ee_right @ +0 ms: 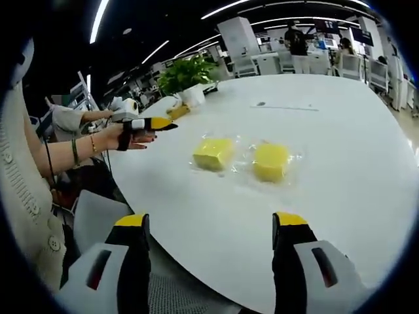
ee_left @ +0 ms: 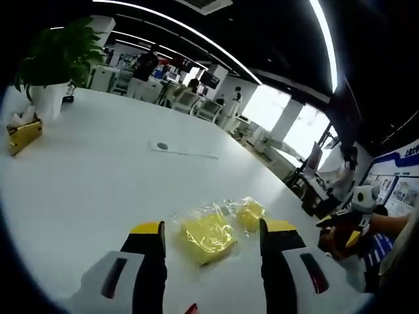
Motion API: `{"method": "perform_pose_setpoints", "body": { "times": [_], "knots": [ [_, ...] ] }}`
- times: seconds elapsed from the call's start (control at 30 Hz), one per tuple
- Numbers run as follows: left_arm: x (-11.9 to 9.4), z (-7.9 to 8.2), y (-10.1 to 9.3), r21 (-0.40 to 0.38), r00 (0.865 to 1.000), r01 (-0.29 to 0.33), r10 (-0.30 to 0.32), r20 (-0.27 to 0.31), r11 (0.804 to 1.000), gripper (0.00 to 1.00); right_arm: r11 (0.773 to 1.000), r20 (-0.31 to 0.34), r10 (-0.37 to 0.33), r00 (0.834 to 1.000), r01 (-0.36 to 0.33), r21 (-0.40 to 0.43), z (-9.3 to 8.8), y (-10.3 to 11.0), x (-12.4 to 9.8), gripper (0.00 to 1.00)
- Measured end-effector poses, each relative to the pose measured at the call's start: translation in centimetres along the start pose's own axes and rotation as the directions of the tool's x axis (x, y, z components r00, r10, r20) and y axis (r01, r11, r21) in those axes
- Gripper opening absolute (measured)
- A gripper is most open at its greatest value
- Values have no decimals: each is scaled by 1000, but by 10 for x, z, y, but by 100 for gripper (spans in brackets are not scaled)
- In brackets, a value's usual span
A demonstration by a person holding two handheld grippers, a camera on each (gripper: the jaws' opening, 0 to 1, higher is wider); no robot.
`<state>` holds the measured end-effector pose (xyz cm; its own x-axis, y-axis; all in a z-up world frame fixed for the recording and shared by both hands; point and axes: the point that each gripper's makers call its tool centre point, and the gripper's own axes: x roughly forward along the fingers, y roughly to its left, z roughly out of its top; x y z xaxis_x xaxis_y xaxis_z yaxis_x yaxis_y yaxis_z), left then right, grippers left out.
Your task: Compare the silicone blocks by pressing each to a similar depth, holding the contact briefly, and releasing to observe deformation and rebound differences across the visible hardness samples.
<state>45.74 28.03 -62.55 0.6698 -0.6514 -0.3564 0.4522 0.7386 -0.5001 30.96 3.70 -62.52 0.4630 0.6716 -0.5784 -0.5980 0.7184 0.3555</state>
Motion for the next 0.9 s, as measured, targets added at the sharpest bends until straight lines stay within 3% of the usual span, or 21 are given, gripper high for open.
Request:
{"method": "perform_pose_setpoints", "body": {
  "times": [0.5, 0.77, 0.9],
  "knots": [
    [65, -20, 32, -64, 998, 27, -31, -62, 998, 56, 1000, -66, -26, 997, 26, 4, -4, -18, 4, 70],
    [83, -28, 57, -201, 997, 34, -47, -57, 979, 56, 1000, -85, -27, 996, 28, 8, -7, -19, 10, 69],
    [90, -32, 62, -254, 994, 76, -95, -61, 964, 52, 999, -105, -33, 994, 34, 15, -13, -21, 10, 69]
  ]
}}
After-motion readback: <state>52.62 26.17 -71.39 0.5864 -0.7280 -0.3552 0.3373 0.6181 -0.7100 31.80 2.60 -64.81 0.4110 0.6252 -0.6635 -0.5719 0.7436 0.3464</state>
